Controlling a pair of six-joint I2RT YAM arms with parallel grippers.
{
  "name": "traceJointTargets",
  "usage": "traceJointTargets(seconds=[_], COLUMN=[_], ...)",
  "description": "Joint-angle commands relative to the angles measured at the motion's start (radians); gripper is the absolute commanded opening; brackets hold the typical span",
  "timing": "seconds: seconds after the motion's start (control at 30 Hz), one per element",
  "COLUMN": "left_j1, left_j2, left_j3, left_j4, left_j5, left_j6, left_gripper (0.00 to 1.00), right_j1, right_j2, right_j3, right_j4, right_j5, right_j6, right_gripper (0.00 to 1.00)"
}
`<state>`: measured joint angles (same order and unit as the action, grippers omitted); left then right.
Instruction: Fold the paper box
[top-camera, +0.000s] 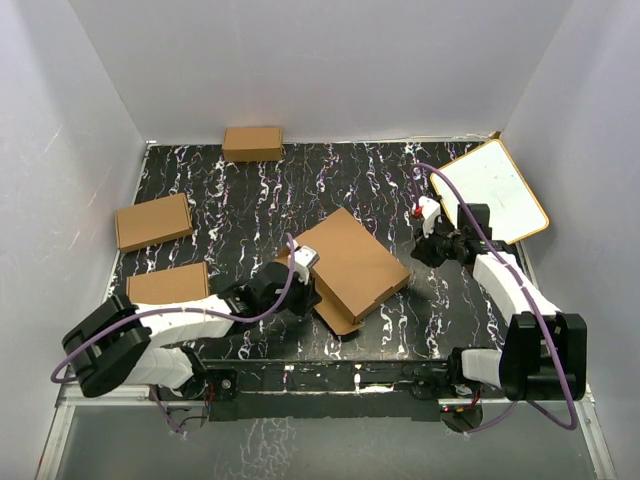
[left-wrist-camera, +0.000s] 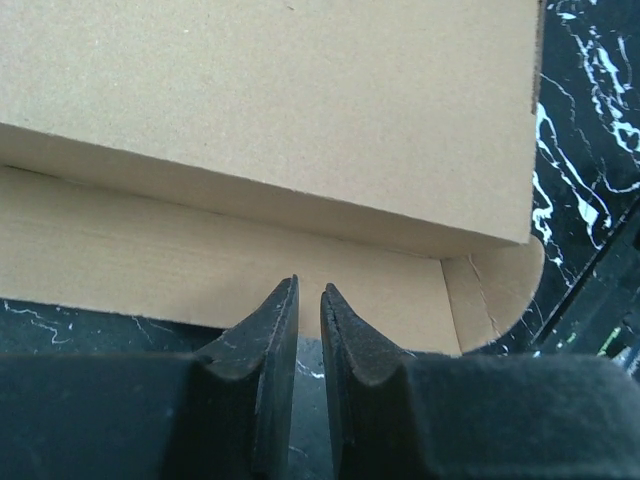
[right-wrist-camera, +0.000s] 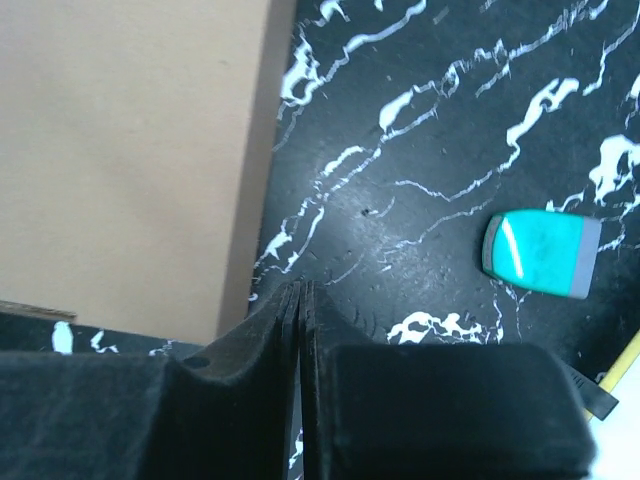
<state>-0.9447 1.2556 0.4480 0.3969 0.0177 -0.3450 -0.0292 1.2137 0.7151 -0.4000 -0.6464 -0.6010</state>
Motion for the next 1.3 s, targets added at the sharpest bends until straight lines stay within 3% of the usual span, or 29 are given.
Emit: traceJointTargets(seconds=[0.0,0.23,0.53,0.77,0.83,1.0,1.1,1.27], left_j1=[-0.003,0.003,0.017,0.041,0.041,0.041,0.036,-0.026], left_j2=[0.068,0.160,0.280,0.258,0.189,-0.070,-0.214,-0.247], left_j3=[0.076,0.132,0.233,0.249,0.224,0.092,0.001,-0.071], left_j4=[0.027,0.050,0.060,-0.005,-0.037,-0.040,0.019,0.150], left_j5=[-0.042,-0.108,-0.061,-0.072,-0.083,-0.014,0.109,0.257], left_j6=[-0.025,-0.017,0.042,0.084,0.104,0.171,0.200,0.261], left_gripper=[0.14,0.16,0.18,0.19,0.22,0.43,0.52,0.54], right_j1=[-0.003,0.009,0.011,-0.029,-0.049,-0.058,-0.054,0.003], right_j2=[0.062,0.092,0.107,0.063,0.042,-0.039,-0.093,-0.124], right_j3=[0.027,0.048,0.079,0.083,0.090,0.100,0.098,0.079], right_j4=[0.063,-0.050,-0.161,-0.110,-0.112,-0.137,-0.190,-0.321], right_j5=[0.092,-0.020,-0.104,0.007,0.011,-0.114,-0.300,-0.554], right_j6=[0.035,-0.083,-0.162,-0.087,-0.079,-0.128,-0.238,-0.568], right_gripper=[0.09,0.08,0.08,0.13,0.17,0.30,0.47,0.82])
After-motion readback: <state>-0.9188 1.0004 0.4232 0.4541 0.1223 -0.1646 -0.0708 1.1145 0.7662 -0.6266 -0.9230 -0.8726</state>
